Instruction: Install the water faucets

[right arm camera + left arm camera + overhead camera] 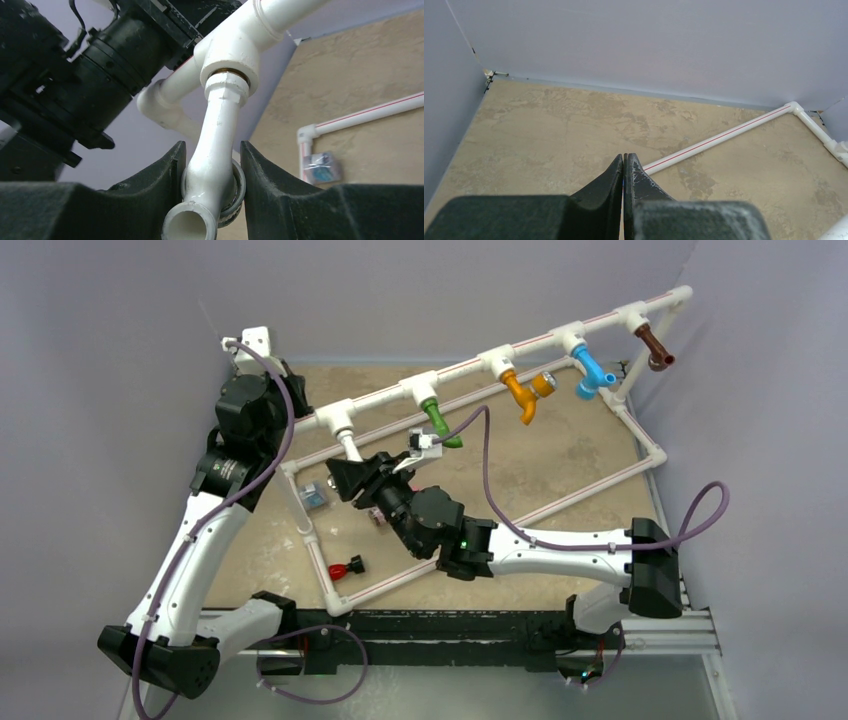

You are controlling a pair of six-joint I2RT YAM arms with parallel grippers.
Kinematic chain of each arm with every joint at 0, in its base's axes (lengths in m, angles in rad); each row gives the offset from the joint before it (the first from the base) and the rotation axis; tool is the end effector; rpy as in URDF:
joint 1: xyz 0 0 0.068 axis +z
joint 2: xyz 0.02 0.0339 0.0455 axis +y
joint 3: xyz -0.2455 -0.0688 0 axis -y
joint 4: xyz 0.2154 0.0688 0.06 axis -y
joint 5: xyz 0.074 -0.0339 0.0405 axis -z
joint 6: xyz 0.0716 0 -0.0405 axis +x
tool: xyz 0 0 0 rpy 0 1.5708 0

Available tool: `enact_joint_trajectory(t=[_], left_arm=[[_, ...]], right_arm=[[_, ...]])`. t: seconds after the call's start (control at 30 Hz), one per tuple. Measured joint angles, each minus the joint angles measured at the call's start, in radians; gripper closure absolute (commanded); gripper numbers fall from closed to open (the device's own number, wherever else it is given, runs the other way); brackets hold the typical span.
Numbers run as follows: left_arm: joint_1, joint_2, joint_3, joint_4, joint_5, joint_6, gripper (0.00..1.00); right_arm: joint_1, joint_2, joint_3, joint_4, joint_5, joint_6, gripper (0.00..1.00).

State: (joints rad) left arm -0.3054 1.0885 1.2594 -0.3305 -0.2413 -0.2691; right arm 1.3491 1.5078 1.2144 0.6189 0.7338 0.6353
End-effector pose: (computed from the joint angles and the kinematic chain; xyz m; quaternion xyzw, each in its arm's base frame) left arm 0.2435 -0.0588 0.4039 -0.0643 0.7570 -0.0945 0.6434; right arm 0.1234 0.3295 0.3943 0.0829 0.6119 0.5204 0.5898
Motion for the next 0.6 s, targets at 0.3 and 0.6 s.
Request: enact_joint_trajectory(t=[0.3,0.6], left_arm=[[-0.003,0.0,0.0,-0.01,0.014,0.001,1.0],[-0.009,0.003,0.0,-0.034,0.024,0.011,1.0]], right_arm=[[-0.001,-0.02,-0.016,0.055,-0.008,0.19,0.31],[-0.001,-0.166,-0.076,0.054,-0.021,0.225,0.16]])
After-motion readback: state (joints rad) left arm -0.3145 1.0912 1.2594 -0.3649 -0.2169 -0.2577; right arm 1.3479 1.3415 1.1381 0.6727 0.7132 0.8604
